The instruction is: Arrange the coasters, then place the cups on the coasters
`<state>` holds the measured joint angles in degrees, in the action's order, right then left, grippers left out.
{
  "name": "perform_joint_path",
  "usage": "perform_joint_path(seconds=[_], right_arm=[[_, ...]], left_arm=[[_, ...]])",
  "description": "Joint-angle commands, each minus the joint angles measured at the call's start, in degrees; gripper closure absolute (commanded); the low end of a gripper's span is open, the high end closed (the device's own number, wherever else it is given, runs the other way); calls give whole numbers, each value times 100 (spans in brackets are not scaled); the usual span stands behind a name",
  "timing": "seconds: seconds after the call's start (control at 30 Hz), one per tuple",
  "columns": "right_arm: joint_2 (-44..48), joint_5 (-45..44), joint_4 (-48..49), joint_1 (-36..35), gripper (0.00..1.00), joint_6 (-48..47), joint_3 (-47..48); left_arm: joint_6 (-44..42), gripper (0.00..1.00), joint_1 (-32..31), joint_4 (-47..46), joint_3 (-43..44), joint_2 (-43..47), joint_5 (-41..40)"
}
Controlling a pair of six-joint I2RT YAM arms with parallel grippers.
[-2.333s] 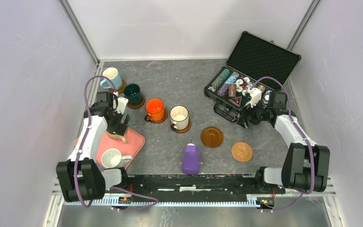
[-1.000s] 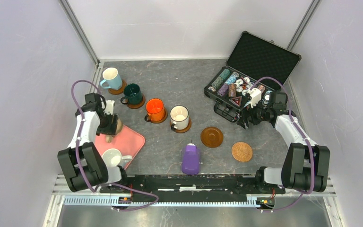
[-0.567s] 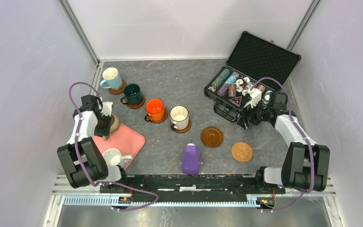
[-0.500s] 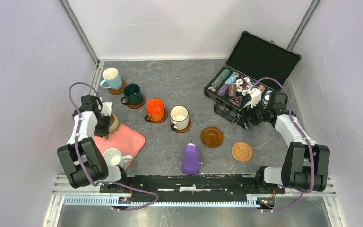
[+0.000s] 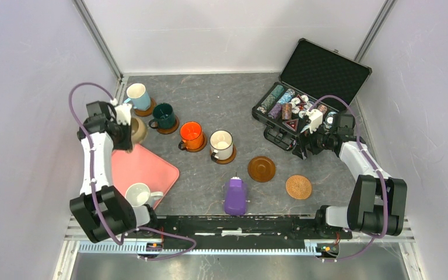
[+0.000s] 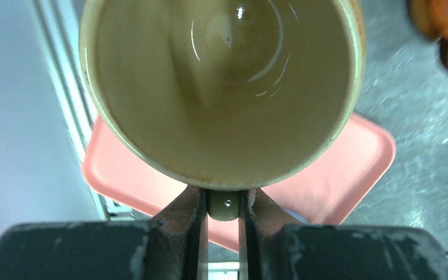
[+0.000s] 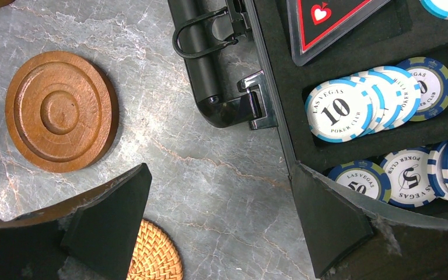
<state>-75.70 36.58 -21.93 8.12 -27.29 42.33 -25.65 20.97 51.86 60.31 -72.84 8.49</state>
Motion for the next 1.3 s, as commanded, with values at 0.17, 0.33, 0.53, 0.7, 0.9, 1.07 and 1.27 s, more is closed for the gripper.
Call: perform_joint_path(seconds=[0.17, 0.33, 0.53, 0.7, 0.9, 1.07, 1.27], right_arm=[[4, 187, -14, 56, 2, 73, 130], [179, 115, 41, 151, 2, 176, 149], [659, -18, 342, 577, 2, 533, 68], [846, -36, 570, 1153, 2, 813, -9], [879, 7, 702, 1885, 2, 1162, -43], [923, -168, 865, 2085, 2, 1281, -168], [1035, -461, 972, 2211, 2, 1357, -251]], left_arm=[[937, 98, -1298, 135, 2178, 125, 174], [1392, 98, -3029, 362, 3383, -281, -687], [2027, 98, -4828, 675, 4501, -1015, -1078], [2300, 98, -6533, 466, 5144, -1626, -2024], [3100, 98, -8187, 533, 5905, -2701, -2916], [4216, 98, -8828, 462, 6123, -3249, -3140], [4904, 98, -9446, 440, 6366, -3822, -3449]])
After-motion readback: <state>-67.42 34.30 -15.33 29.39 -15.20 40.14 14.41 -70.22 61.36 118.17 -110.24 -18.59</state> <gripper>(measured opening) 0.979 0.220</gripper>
